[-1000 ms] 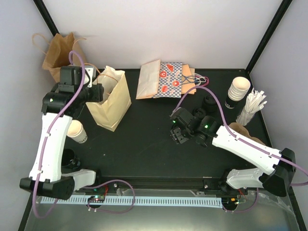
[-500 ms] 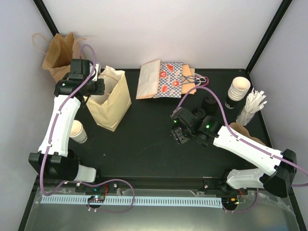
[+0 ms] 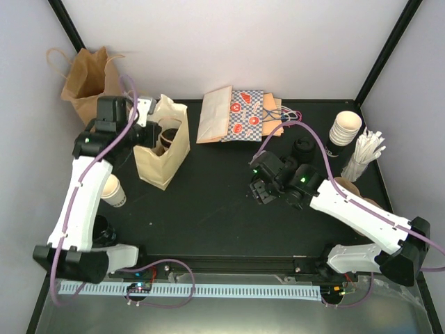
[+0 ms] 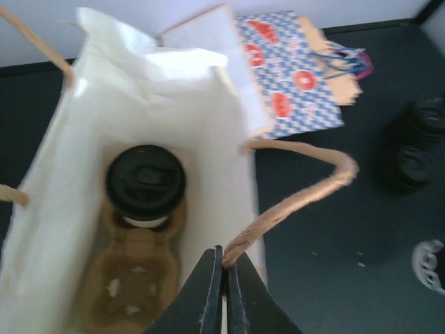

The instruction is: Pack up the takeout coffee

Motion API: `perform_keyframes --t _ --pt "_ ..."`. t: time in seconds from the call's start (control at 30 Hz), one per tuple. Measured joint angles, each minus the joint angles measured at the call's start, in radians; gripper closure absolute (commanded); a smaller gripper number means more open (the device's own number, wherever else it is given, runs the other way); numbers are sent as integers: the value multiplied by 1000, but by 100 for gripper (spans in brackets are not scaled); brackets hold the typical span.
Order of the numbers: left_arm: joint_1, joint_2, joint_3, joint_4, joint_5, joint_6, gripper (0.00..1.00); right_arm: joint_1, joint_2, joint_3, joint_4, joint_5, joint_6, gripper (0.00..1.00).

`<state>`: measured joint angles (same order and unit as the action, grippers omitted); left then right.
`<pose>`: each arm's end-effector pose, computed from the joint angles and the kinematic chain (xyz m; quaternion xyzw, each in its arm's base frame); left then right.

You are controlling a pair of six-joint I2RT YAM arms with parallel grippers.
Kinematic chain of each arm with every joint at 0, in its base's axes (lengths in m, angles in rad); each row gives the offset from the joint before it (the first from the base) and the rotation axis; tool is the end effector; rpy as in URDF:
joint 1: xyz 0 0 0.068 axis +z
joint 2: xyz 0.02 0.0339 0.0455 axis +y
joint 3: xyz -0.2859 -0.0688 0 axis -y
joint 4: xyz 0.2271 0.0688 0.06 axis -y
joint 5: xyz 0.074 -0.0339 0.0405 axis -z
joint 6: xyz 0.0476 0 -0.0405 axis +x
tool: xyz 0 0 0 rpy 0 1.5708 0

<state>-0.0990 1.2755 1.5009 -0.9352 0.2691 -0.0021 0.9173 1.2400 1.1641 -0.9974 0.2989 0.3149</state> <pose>0.2333 -0.0359 0.4181 0.0995 0.8968 -0.1426 0.4069 0.1419 0.1623 0.3215 -0.2493 0.9261 0.0229 0.2821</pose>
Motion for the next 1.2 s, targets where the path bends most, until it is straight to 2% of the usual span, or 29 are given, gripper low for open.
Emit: perform_keyframes --t 0.17,0.3,0.77,1.2 --pt "-82 -162 -104 29 80 -9 99 -11 0 29 -15 18 -3 34" --pt "-154 -217 -128 27 119 -14 99 -33 0 49 -34 26 -7 35" --pt "-497 -243 -137 14 150 -67 99 -87 -46 163 -112 75 -27 35" --pt "-695 -243 -137 8 142 -136 99 -89 -103 235 -146 123 -34 38"
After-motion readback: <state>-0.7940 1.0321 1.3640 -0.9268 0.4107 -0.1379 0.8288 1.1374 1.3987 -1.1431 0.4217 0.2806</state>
